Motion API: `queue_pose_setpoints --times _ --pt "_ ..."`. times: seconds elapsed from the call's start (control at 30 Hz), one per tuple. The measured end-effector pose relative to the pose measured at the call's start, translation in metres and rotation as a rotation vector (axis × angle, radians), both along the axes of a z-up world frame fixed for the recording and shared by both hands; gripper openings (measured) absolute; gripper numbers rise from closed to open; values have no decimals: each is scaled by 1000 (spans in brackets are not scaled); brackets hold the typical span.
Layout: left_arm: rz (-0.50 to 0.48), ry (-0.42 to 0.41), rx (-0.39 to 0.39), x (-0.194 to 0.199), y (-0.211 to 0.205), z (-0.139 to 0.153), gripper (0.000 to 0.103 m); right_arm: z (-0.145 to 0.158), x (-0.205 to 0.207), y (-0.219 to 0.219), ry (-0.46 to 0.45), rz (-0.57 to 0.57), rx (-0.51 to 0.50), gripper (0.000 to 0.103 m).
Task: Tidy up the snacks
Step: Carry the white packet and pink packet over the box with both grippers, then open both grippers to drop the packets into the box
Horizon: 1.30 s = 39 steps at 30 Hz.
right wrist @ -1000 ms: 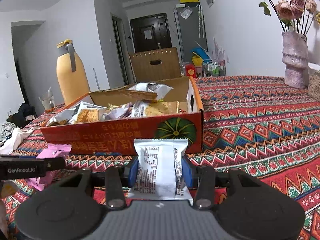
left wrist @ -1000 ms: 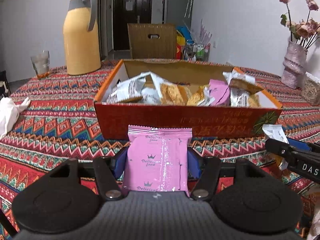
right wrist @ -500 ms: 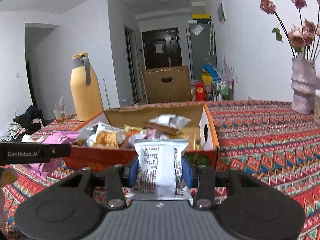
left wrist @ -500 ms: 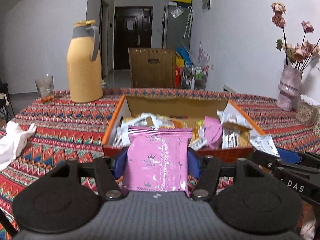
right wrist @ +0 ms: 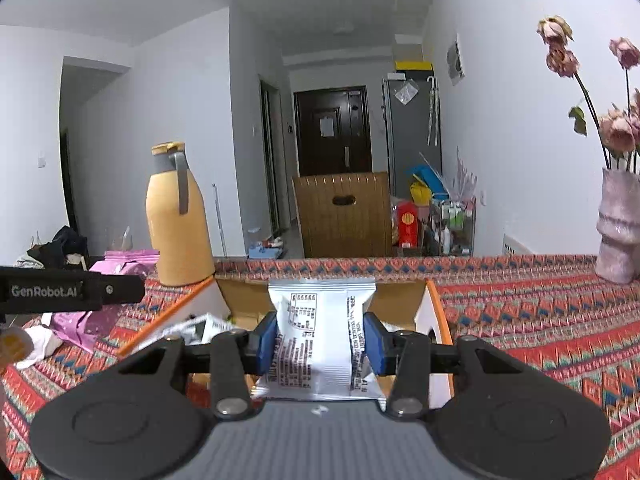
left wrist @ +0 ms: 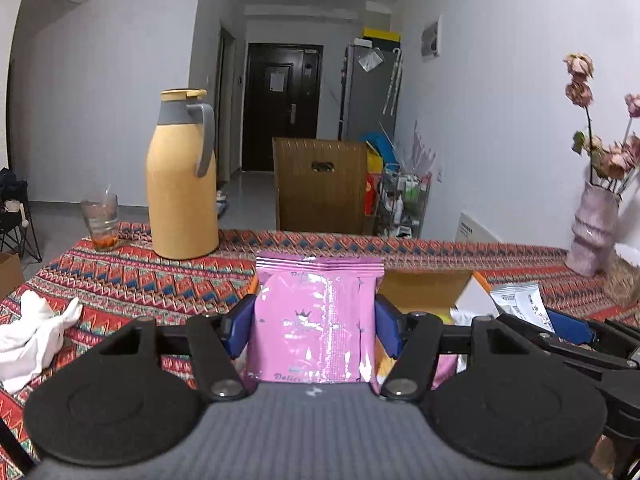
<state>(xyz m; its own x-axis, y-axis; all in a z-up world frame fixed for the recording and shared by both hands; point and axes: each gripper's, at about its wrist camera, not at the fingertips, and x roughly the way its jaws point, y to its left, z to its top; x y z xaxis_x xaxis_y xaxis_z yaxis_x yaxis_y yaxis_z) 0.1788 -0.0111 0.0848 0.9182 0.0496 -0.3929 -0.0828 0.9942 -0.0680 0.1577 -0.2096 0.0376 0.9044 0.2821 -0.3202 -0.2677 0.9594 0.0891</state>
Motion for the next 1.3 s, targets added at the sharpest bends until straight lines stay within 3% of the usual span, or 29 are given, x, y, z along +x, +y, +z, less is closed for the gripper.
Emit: queue_pose_setpoints --times 0.33,0.63,1.0,1.07,1.17,1.3 --pt "66 -27 -28 45 12 10 63 9 44 16 -19 -23 17 44" --pt "132 -24 -32 68 24 -22 63 -16 72 20 -12 -53 61 44" --pt "91 39 -41 80 29 -47 63 -37 82 24 34 -26 44 44" --pt "90 32 -39 78 27 -46 70 -38 82 24 36 -24 41 44" --pt "90 8 -50 73 28 -43 89 -39 82 25 49 -36 35 50" --pt "97 -10 -51 69 27 -41 103 -40 83 22 64 -67 38 84"
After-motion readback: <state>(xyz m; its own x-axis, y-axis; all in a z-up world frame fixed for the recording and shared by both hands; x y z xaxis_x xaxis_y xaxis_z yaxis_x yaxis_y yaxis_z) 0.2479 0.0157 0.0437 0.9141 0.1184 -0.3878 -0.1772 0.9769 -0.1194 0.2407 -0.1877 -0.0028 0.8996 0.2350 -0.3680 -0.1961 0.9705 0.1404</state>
